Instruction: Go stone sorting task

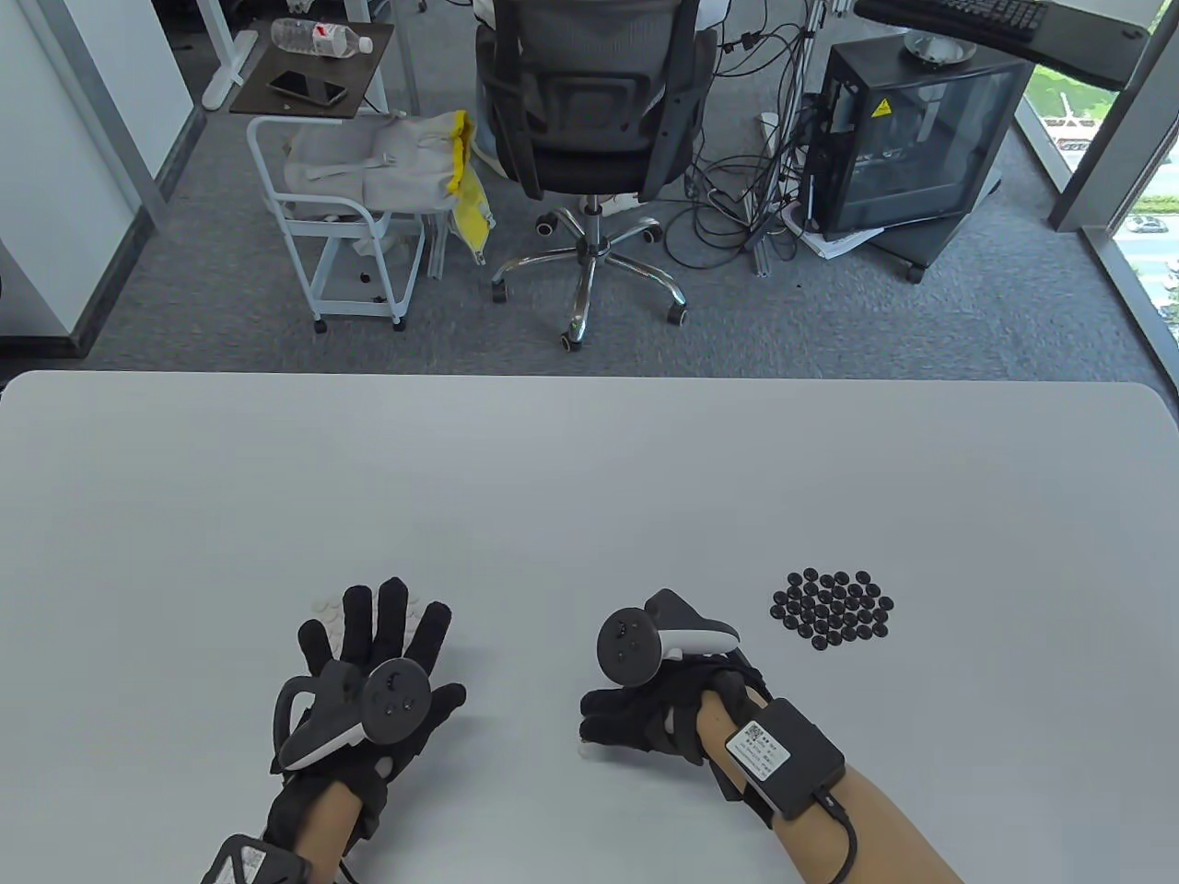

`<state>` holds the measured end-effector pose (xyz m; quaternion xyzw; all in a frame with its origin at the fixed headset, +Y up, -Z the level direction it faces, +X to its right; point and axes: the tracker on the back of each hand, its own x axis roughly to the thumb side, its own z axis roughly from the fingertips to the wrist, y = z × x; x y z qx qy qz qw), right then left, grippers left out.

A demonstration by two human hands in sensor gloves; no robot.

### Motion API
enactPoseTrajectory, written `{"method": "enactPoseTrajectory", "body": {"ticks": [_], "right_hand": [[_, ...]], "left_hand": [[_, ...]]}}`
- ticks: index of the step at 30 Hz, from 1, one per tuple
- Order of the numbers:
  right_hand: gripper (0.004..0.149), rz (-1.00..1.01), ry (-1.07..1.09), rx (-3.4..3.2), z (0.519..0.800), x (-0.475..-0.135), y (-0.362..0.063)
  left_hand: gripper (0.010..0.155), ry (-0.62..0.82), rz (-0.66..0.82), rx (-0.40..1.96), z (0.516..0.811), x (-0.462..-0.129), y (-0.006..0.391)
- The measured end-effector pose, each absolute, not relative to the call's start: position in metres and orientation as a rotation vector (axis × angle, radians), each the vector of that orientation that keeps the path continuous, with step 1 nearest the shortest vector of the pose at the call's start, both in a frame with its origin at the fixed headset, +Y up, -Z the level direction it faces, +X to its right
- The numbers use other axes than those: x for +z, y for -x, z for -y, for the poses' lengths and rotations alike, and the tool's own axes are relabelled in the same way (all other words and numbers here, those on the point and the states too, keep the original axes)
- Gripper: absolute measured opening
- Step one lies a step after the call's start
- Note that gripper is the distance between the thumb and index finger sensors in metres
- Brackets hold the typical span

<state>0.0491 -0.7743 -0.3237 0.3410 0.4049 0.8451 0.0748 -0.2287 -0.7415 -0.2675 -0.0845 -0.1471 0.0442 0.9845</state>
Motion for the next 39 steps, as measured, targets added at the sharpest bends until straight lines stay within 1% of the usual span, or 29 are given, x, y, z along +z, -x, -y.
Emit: {"method": "enactPoseTrajectory", "body": {"ticks": [3, 5, 10, 14, 19, 26, 33, 37, 39], "right_hand": [[0.068, -1.175, -0.957, 2.585, 0.773, -0.336, -0.050], [0.068, -1.160, -0.893, 2.663, 0.770, -0.348, -0.059], [0.066, -1.173, -0.662, 2.833, 0.758, -0.371, -0.098], [0.066, -1.189, -0.496, 2.899, 0.755, -0.380, -0.129], [0.067, -1.182, -0.367, 2.939, 0.754, -0.385, -0.153], [0.067, -1.179, -0.283, 2.985, 0.753, -0.385, -0.175], [0.068, -1.187, -0.226, 3.021, 0.752, -0.385, -0.187], [0.068, -1.147, -0.279, 3.012, 0.743, -0.383, -0.180], [0.068, -1.127, -0.356, 2.993, 0.736, -0.380, -0.171]], "left_hand": [[0.081, 0.171, 0.295, 0.089, 0.742, -0.267, 0.229], [0.081, 0.173, 0.294, 0.089, 0.742, -0.267, 0.229], [0.081, 0.178, 0.291, 0.094, 0.742, -0.268, 0.229], [0.081, 0.186, 0.292, 0.087, 0.743, -0.268, 0.229], [0.081, 0.188, 0.295, 0.083, 0.743, -0.268, 0.228], [0.081, 0.197, 0.295, 0.078, 0.744, -0.269, 0.227], [0.080, 0.192, 0.285, 0.098, 0.742, -0.269, 0.230], [0.081, 0.198, 0.290, 0.089, 0.743, -0.270, 0.228], [0.081, 0.198, 0.292, 0.086, 0.743, -0.270, 0.228]]}}
